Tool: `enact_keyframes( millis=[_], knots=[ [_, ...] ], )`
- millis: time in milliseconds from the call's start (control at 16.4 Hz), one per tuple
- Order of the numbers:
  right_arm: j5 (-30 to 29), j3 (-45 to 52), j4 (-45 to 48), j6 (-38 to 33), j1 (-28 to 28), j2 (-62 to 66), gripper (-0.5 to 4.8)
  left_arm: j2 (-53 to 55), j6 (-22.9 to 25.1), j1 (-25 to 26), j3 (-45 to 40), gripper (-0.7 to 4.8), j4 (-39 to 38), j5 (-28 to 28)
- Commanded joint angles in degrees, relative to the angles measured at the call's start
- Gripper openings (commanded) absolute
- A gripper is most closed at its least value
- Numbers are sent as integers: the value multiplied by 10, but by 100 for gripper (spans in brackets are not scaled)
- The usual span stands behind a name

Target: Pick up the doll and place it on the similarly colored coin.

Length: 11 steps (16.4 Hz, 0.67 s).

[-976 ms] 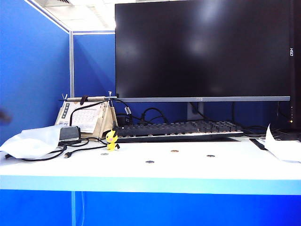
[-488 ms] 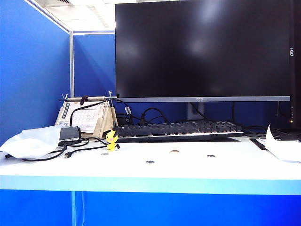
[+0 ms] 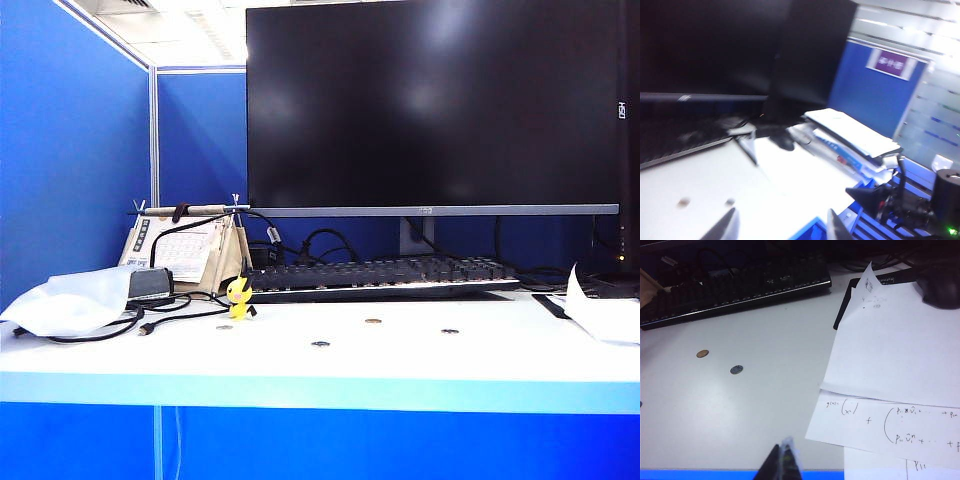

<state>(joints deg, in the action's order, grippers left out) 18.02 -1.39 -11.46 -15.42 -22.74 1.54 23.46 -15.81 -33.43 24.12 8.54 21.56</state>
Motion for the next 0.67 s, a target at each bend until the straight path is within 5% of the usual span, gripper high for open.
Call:
enact_keyframes(
  millis=[61,183,305,671],
  knots=[
    [0,3,-1,0,0,-2,-5,110,67,-167,30,233,29,-428],
    [0,3,-1,0,0,-3,-5,207,98,-250,44,233,66,-661],
    [0,3,-1,0,0,-3,-5,349,99,-275,45,233,180,-773],
    [-2,3,0,0,0,-5,-5,596,106,-290,134,234,175,-721]
  ],
)
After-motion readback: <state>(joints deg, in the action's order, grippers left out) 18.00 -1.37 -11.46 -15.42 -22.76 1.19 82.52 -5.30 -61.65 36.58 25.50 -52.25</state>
